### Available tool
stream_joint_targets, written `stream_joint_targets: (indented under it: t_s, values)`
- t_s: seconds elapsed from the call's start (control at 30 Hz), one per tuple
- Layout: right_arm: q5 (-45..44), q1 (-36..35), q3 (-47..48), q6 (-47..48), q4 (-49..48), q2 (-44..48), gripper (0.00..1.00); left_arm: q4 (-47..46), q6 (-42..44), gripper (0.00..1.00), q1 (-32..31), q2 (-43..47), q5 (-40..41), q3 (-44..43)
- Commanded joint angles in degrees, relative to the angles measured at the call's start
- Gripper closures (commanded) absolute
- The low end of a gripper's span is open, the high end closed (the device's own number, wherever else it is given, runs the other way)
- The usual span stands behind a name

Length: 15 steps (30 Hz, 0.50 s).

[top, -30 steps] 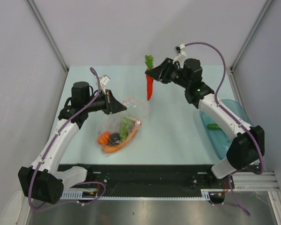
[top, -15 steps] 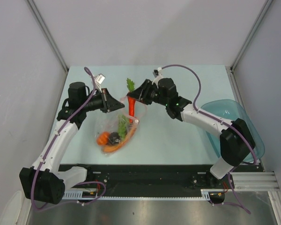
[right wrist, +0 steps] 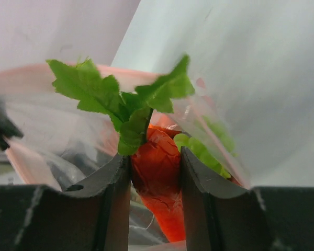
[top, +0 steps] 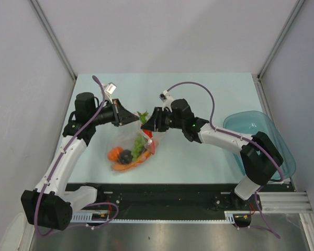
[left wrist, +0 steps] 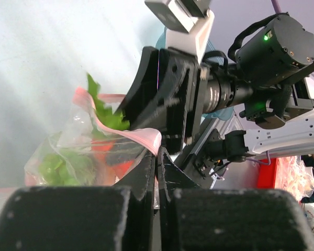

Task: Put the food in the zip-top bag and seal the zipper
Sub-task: Place the fake vegetable in the zipper food storage bag.

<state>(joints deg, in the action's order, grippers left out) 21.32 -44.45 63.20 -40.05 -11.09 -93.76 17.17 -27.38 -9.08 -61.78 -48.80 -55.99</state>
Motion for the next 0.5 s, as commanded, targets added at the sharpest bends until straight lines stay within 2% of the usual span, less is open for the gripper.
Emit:
stream_joint_targets:
  t_s: [0.0, 0.07, 0.1, 0.2, 0.33, 0.47]
  values:
    - [8.7, -0.9, 0.0, 11.7, -1.5, 1.3, 0.78, -3.5, -0.2, 0.97, 0.6, 2.5, -1.8, -0.4]
    - [10.7, -0.8, 0.1, 13.0, -0.7, 1.9, 0.7, -2.8, 0.3, 0.97, 0.6, 2.9, -2.1, -0.5]
    - [11.9, -0.7, 0.1, 14.1, 0.3, 2.2, 0.55, -2.7, 0.7, 0.97, 0.6, 3.2, -2.2, -0.5]
    - [15.9, -0.5, 0.2, 17.4, 3.6, 3.8, 0.21, -1.9, 1.5, 0.97, 0.6, 3.9, -2.1, -0.5]
    - [17.6, 3.3, 1.0, 20.4, 8.2, 7.2, 0.05, -0.8, 2.0, 0.97, 0.6, 4.4, -2.0, -1.0]
    - [20.5, 11.6, 4.5, 22.1, 14.2, 11.7, 0.0, -0.6, 2.2, 0.96, 0.6, 4.6, -1.9, -0.8]
